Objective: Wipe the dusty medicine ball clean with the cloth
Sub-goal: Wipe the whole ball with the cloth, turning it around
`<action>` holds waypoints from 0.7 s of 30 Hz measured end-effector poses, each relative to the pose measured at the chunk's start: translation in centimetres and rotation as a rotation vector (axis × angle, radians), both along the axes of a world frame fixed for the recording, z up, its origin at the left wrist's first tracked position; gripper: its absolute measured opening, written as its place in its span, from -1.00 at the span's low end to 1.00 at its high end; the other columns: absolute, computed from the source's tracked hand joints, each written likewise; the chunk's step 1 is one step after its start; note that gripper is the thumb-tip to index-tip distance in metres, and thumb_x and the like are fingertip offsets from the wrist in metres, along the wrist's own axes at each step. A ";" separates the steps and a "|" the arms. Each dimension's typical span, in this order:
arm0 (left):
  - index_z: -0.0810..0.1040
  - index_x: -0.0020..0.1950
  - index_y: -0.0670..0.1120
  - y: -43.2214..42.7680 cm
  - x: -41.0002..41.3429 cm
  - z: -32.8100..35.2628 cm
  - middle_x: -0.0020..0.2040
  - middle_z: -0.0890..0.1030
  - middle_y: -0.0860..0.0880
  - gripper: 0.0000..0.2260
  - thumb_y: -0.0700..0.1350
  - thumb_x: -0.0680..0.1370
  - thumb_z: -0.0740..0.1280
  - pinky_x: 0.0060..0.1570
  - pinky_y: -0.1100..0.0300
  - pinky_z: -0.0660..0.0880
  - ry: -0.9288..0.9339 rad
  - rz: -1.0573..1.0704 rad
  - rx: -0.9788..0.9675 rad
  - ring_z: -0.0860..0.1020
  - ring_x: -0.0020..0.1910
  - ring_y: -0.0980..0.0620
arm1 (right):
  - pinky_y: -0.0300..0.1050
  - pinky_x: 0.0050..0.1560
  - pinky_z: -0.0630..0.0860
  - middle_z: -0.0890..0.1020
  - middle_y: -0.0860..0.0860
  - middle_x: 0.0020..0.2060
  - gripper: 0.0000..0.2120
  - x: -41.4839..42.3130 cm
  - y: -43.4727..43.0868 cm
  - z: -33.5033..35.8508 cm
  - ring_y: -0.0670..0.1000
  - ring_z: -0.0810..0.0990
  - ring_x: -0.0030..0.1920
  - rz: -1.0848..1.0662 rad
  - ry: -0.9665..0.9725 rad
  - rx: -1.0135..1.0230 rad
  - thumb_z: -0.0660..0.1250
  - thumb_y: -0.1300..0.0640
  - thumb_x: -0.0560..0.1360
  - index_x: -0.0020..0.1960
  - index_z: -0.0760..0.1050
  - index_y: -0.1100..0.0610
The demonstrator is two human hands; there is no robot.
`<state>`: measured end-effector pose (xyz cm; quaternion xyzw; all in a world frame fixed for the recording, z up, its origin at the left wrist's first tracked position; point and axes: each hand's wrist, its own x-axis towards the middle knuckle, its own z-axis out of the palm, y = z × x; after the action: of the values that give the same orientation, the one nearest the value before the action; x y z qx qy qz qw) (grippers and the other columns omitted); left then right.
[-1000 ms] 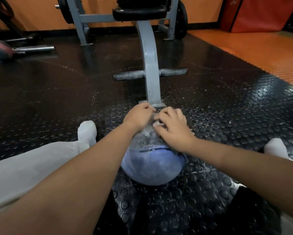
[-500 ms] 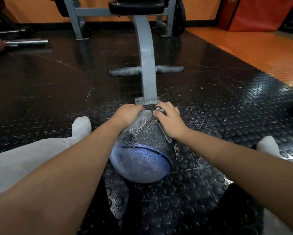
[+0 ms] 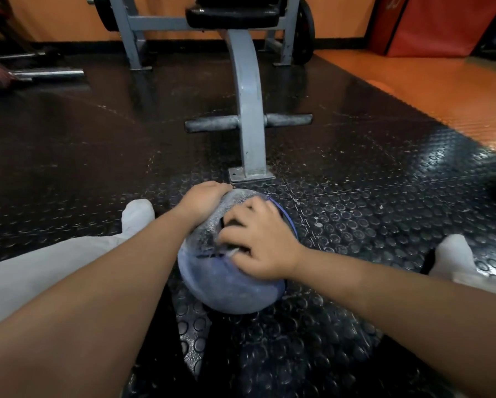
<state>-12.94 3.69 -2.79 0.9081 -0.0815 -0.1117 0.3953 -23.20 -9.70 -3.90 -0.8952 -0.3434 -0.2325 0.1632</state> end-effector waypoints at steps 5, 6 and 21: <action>0.55 0.25 -0.14 -0.5 -0.1 -0.1 0.27 0.52 -0.17 -0.70 -0.04 0.66 0.15 0.15 0.19 0.31 0.004 0.011 -0.028 0.46 0.26 -0.12 | 0.09 0.23 0.33 0.43 -0.07 -0.03 -0.83 4.2 -3.6 -0.1 0.13 0.41 0.14 -0.391 0.448 0.572 0.22 0.11 0.56 0.08 0.55 0.06; 0.58 0.16 -0.14 -0.7 -0.1 -0.1 0.22 0.54 -0.13 -0.70 -0.01 0.65 0.15 0.09 0.19 0.32 -0.005 0.021 -0.029 0.48 0.18 -0.08 | 0.08 0.29 0.30 0.42 -0.06 0.00 -0.84 4.9 -4.3 -0.3 0.13 0.41 0.19 -0.422 0.561 0.657 0.22 0.12 0.58 0.11 0.52 0.05; 0.57 -0.02 -0.11 -0.1 0.1 0.1 -0.02 0.54 -0.03 -0.77 -0.03 0.63 0.17 -0.10 0.18 0.37 0.052 -0.030 -0.049 0.49 -0.07 0.07 | -0.12 0.17 0.11 0.57 -0.06 0.00 -0.72 -0.2 0.8 0.6 0.03 0.35 0.16 -0.109 0.129 0.090 0.14 -0.02 0.40 -0.04 0.59 -0.02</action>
<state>-12.88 3.59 -2.66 0.8936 -0.0876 -0.1393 0.4177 -23.44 -8.93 -3.33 -0.9174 -0.2722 -0.1981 0.2124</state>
